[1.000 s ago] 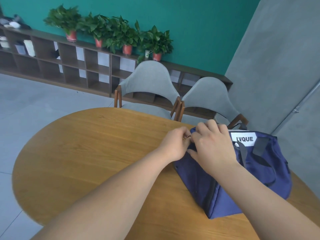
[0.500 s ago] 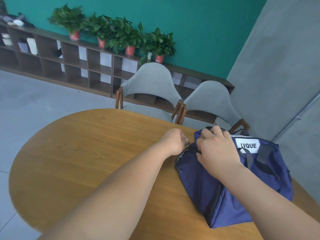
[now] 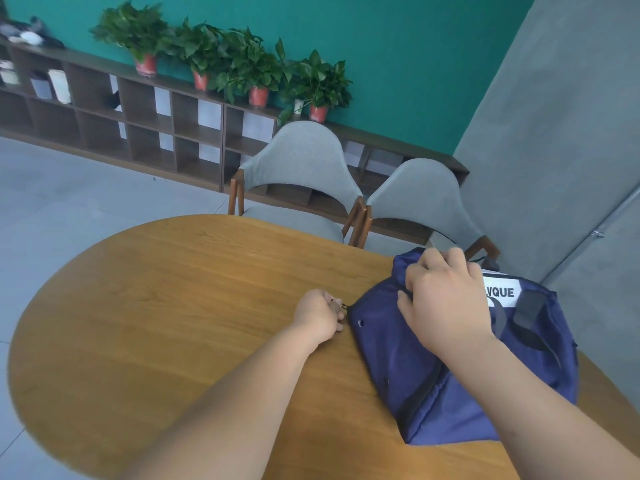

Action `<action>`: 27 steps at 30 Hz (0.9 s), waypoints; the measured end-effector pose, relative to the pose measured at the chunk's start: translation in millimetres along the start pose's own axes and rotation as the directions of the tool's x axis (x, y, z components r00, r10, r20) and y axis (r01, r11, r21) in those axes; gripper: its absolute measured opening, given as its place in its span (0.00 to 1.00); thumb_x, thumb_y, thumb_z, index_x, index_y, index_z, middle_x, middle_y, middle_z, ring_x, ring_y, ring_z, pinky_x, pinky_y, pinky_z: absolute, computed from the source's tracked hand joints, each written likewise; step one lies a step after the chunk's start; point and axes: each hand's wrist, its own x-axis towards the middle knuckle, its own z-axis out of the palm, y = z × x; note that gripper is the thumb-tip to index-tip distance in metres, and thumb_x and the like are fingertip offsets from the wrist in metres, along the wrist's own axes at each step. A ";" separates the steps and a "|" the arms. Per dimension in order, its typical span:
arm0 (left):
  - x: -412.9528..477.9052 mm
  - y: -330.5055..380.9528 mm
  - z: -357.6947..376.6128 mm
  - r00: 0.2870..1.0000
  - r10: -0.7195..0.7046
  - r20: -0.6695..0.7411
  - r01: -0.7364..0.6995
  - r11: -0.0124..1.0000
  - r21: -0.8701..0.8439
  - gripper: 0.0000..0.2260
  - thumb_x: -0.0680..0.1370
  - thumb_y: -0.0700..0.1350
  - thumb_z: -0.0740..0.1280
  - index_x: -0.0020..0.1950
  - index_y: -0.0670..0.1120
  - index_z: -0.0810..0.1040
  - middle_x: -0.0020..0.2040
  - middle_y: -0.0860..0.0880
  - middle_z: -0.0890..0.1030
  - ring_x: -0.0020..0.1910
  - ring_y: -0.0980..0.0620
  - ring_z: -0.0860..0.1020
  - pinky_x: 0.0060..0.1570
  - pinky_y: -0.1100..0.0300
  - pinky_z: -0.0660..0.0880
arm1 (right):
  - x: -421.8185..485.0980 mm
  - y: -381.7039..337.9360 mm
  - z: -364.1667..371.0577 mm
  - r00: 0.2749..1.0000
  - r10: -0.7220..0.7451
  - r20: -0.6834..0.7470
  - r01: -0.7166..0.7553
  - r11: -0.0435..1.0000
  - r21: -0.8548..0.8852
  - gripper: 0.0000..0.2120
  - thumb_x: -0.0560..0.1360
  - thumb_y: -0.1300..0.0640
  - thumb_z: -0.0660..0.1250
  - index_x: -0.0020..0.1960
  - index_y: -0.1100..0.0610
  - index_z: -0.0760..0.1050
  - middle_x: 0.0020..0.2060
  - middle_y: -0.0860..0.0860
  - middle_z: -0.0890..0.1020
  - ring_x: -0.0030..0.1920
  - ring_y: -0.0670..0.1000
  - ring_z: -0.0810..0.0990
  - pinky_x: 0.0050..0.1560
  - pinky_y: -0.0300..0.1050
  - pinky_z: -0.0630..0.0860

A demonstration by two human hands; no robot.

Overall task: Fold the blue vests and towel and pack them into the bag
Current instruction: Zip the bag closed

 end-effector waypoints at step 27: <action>-110.1 58.6 46.8 0.832 0.553 -0.038 -0.534 0.818 0.215 0.24 0.72 0.71 0.70 0.62 0.61 0.71 0.43 0.57 0.79 0.45 0.55 0.80 0.47 0.54 0.78 | -91.2 47.0 9.1 0.795 0.566 0.219 -0.502 0.411 0.761 0.06 0.79 0.44 0.71 0.44 0.43 0.80 0.32 0.43 0.82 0.36 0.43 0.80 0.41 0.50 0.80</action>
